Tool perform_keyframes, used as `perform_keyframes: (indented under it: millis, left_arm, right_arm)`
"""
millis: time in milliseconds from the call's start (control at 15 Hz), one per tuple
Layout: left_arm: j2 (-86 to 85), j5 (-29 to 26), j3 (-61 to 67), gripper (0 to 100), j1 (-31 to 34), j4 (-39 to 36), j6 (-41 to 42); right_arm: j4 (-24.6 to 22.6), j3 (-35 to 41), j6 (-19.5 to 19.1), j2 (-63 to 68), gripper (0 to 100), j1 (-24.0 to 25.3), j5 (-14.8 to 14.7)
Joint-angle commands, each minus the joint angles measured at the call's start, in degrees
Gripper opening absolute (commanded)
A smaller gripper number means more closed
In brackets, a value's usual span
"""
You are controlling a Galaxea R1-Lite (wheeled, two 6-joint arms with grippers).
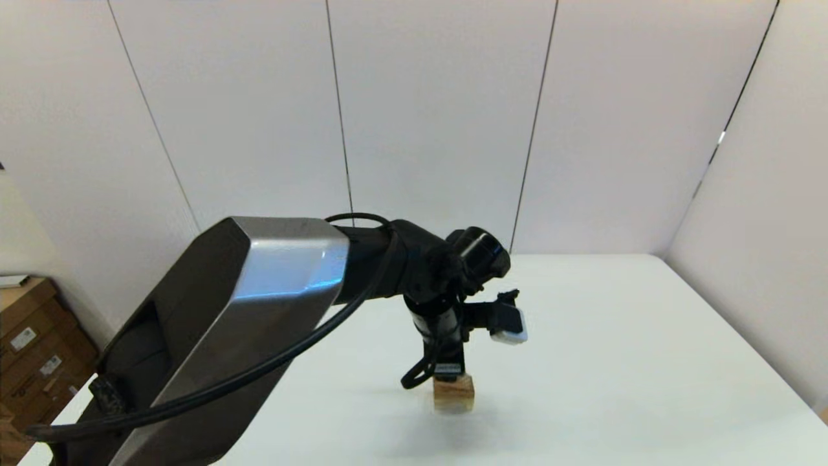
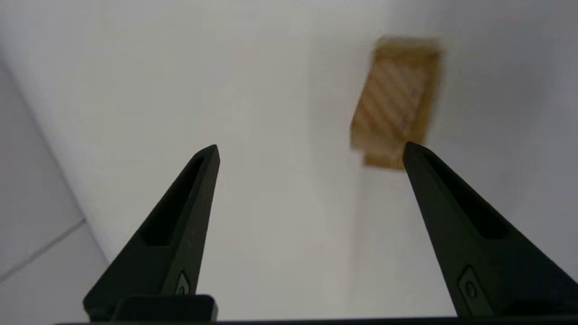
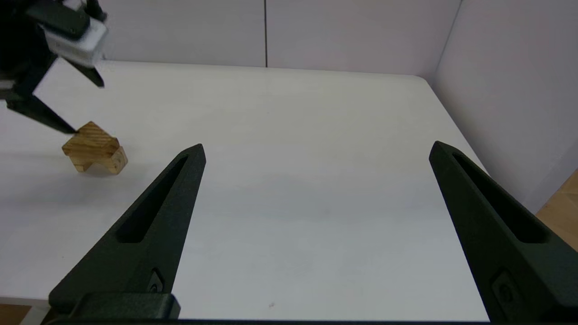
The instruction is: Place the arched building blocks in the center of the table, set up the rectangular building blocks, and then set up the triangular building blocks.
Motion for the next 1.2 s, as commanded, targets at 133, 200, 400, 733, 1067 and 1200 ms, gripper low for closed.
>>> perform_keyframes:
  millis: [133,200,400,733,1067,1200]
  left_arm:
    - [-6.46,4.97,0.09,100,3.93,0.37,-5.96]
    - [-7.51,5.59,0.09,100,4.8,0.72,-6.58]
    - [-9.71,6.38,0.17,100,6.21,1.86,-6.58]
    - [-13.67,6.64,0.17,100,8.32,4.58,-8.69]
    - [-22.72,9.8,0.7,100,12.45,8.19,-12.2]
    - [-26.32,10.07,0.88,100,14.38,10.91,-14.75]
  right_arm:
    - [-0.02,0.09,-0.07,-0.02,100,0.01,0.02]
    - [-0.02,0.0,0.02,-0.02,100,0.01,0.02]
    - [-0.02,0.09,-0.07,-0.02,100,0.01,0.02]
    - [-0.02,0.0,0.02,-0.02,100,0.01,0.02]
    - [-0.02,0.09,0.02,-0.02,100,0.01,0.02]
    - [-0.02,0.09,0.02,-0.02,100,0.01,0.02]
